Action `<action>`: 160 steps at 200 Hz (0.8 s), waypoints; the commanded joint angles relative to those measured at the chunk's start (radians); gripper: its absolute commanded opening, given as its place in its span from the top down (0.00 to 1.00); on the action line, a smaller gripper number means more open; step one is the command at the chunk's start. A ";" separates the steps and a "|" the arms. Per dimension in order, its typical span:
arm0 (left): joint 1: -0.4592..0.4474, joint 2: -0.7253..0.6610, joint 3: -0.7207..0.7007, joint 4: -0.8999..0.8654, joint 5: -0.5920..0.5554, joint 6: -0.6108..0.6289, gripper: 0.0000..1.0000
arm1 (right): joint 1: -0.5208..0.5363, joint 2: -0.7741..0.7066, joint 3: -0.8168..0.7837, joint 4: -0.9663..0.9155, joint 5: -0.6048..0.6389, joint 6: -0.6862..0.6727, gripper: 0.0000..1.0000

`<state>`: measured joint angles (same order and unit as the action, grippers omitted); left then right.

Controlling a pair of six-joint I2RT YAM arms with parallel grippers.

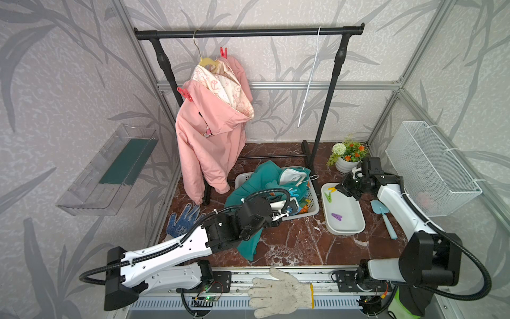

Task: Remove the clothespins securing jackets to the hanger
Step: Remove the clothespin from the hanger, then place the clothespin in the storage box.

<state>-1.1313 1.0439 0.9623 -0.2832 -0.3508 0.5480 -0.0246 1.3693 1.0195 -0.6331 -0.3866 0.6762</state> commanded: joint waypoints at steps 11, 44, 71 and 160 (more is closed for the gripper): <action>-0.002 -0.017 -0.003 0.033 -0.014 0.010 1.00 | -0.001 0.005 -0.059 0.015 0.048 -0.032 1.00; -0.002 -0.013 -0.002 0.038 -0.011 0.011 1.00 | -0.001 0.052 -0.093 0.033 0.055 -0.069 0.96; -0.002 -0.013 0.001 0.039 -0.011 0.011 1.00 | -0.001 0.062 -0.097 0.036 0.062 -0.076 0.95; -0.003 -0.026 -0.013 0.058 -0.023 0.014 1.00 | -0.001 0.020 -0.105 0.048 0.054 -0.106 0.22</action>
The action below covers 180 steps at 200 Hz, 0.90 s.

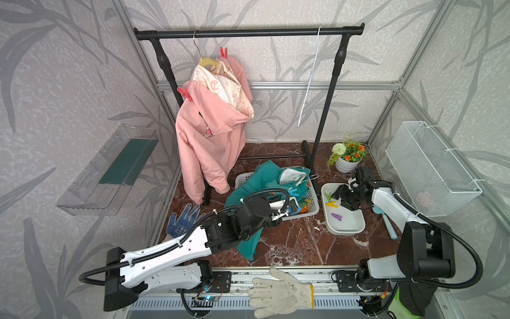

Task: Remove the clothespins securing jackets to the hanger
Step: Place the clothespin in the storage box, then remove the clothespin from the hanger.

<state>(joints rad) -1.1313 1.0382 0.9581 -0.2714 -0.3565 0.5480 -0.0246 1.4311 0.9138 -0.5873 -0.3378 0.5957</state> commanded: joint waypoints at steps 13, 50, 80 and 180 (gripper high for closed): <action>-0.003 -0.021 -0.008 0.047 -0.019 0.012 1.00 | 0.000 -0.079 0.002 0.014 0.007 -0.035 0.15; -0.002 -0.018 -0.010 0.065 -0.032 0.015 1.00 | 0.005 -0.218 -0.010 0.065 0.013 -0.074 0.09; -0.002 -0.013 -0.010 0.071 -0.043 0.017 1.00 | 0.025 -0.365 -0.057 0.163 0.016 -0.103 0.09; 0.007 0.009 -0.020 0.146 -0.097 0.018 1.00 | 0.269 -0.585 -0.070 0.133 0.091 -0.052 0.21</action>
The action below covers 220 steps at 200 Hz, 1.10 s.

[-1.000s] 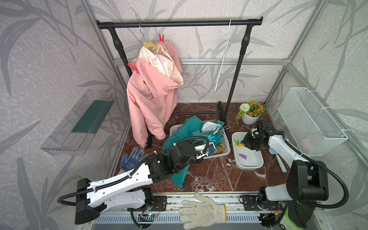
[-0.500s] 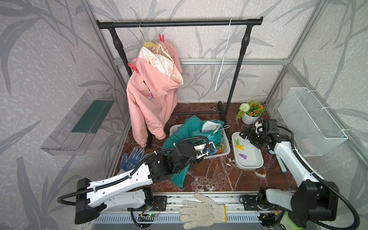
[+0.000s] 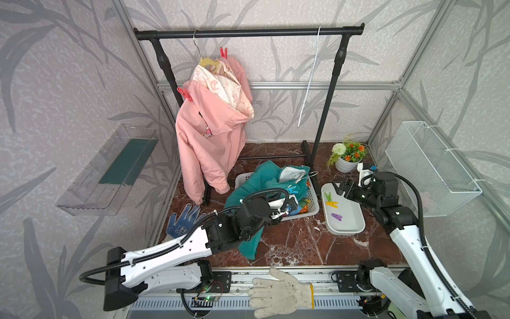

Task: Remove the clothespins securing jackets to the hanger
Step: Remove the clothespin from the hanger.

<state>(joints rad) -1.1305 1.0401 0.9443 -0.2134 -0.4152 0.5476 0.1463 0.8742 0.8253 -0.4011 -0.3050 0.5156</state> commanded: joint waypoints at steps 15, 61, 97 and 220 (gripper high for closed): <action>0.008 0.014 -0.002 0.093 -0.043 0.022 1.00 | 0.166 -0.045 0.032 -0.088 0.094 0.047 0.23; 0.008 0.039 0.009 0.105 -0.032 0.046 1.00 | 0.206 -0.050 0.108 -0.121 -0.041 0.256 0.27; 0.008 0.083 0.025 0.103 -0.024 0.067 1.00 | 0.211 0.100 0.280 -0.232 -0.182 0.343 0.30; 0.008 0.134 0.025 0.142 -0.023 0.105 1.00 | 0.332 0.324 0.384 -0.208 -0.297 0.511 0.40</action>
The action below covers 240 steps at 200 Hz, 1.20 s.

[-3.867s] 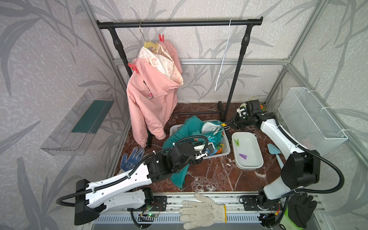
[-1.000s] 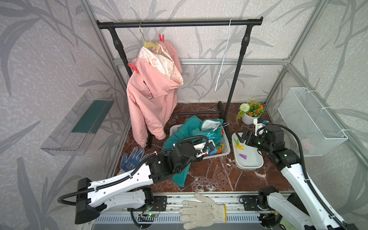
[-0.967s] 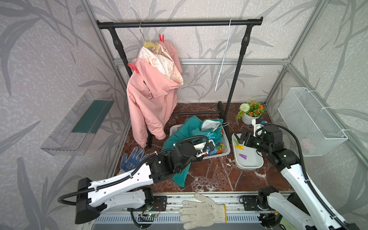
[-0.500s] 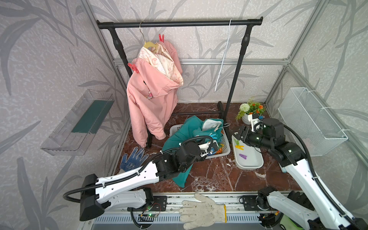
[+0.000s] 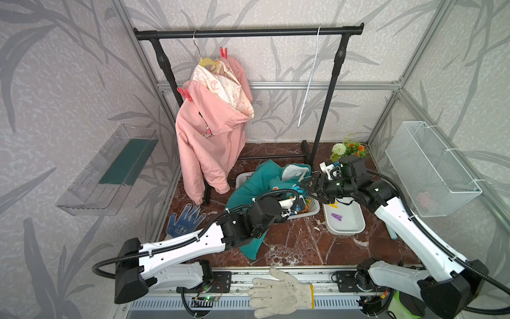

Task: Remove the clothespins securing jackets to the hanger
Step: Remove the clothespin from the hanger.

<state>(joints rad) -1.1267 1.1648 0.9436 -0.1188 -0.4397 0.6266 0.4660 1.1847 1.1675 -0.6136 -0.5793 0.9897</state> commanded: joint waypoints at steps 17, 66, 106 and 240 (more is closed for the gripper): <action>0.004 0.015 0.031 0.047 0.007 0.027 1.00 | 0.011 0.024 0.043 -0.001 -0.030 0.058 0.43; 0.004 0.026 0.030 0.050 0.005 0.032 1.00 | 0.018 0.053 0.048 0.010 -0.025 0.085 0.52; 0.003 0.035 0.030 0.056 -0.005 0.044 1.00 | 0.027 0.074 0.042 0.040 -0.033 0.120 0.58; 0.004 0.043 0.023 0.053 -0.024 0.054 1.00 | 0.021 0.074 0.036 0.047 0.005 0.133 0.86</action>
<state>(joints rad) -1.1294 1.1969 0.9436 -0.0910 -0.4408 0.6594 0.4904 1.2583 1.1839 -0.5510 -0.6018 1.1290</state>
